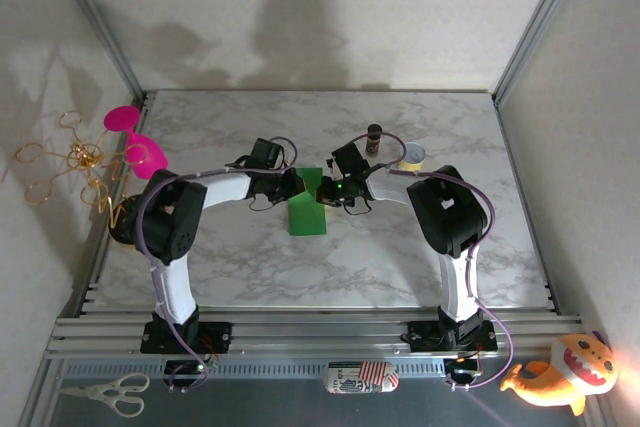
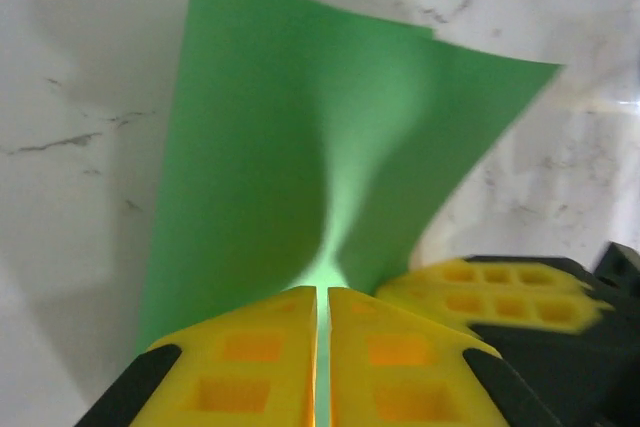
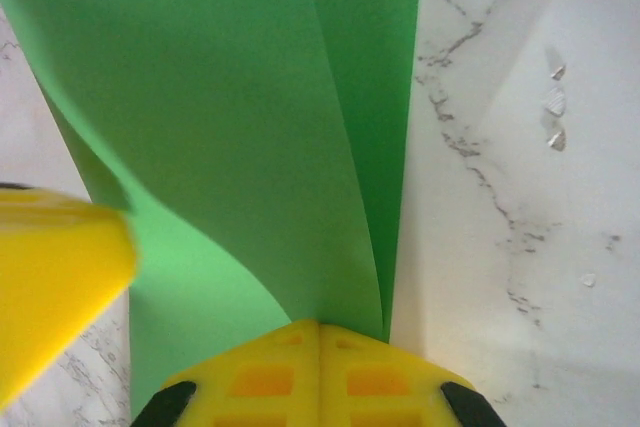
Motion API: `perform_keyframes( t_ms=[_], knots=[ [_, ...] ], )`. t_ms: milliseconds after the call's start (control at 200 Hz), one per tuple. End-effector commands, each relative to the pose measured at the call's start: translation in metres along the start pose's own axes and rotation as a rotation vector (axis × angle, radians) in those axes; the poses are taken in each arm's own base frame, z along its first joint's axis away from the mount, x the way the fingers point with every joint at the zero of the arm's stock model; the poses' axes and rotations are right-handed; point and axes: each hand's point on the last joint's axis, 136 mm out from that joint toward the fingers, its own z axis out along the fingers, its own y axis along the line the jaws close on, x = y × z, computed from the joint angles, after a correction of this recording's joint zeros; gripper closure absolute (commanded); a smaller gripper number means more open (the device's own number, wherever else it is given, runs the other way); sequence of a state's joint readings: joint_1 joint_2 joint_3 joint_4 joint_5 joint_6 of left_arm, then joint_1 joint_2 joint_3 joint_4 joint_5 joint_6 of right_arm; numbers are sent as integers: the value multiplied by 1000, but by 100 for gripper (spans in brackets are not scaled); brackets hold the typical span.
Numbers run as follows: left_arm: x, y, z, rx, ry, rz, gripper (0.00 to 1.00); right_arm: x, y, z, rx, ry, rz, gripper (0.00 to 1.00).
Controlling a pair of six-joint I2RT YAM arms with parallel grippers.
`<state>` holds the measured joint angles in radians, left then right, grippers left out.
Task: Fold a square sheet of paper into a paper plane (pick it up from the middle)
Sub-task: First fold the square sheet of paper in half at the center of the table.
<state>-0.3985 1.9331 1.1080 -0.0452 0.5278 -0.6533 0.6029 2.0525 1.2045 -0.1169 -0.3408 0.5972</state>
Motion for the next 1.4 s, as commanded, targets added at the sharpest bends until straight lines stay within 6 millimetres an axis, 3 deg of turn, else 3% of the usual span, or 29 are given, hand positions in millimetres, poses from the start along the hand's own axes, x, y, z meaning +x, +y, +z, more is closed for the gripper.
perform_keyframes(
  t_ms=[0,160,275,365,436,486,666,816,1096,1392],
  knots=[
    [-1,1,12,5,21,-16,88,118,-150,17,523,335,114,96],
    [1,43,14,-99,46,-30,88,120,-156,13,555,344,104,96],
    [-7,81,4,-197,30,-52,88,123,-162,10,583,349,101,96],
    [-18,100,-9,-258,0,-53,88,123,-164,9,595,349,96,96],
    [-28,97,-17,-252,-22,-46,88,122,-165,9,601,344,94,96],
    [-34,84,-22,-211,-42,-32,88,120,-164,9,600,341,93,96],
    [-39,9,-32,43,-62,17,88,121,-164,9,597,344,94,96],
    [-35,-16,-19,89,-48,46,88,123,-165,9,601,349,97,96],
    [-48,12,12,-13,-54,17,88,127,-168,7,613,357,96,96],
    [-67,91,7,-179,-87,-37,89,127,-173,3,636,348,89,96]
  ],
)
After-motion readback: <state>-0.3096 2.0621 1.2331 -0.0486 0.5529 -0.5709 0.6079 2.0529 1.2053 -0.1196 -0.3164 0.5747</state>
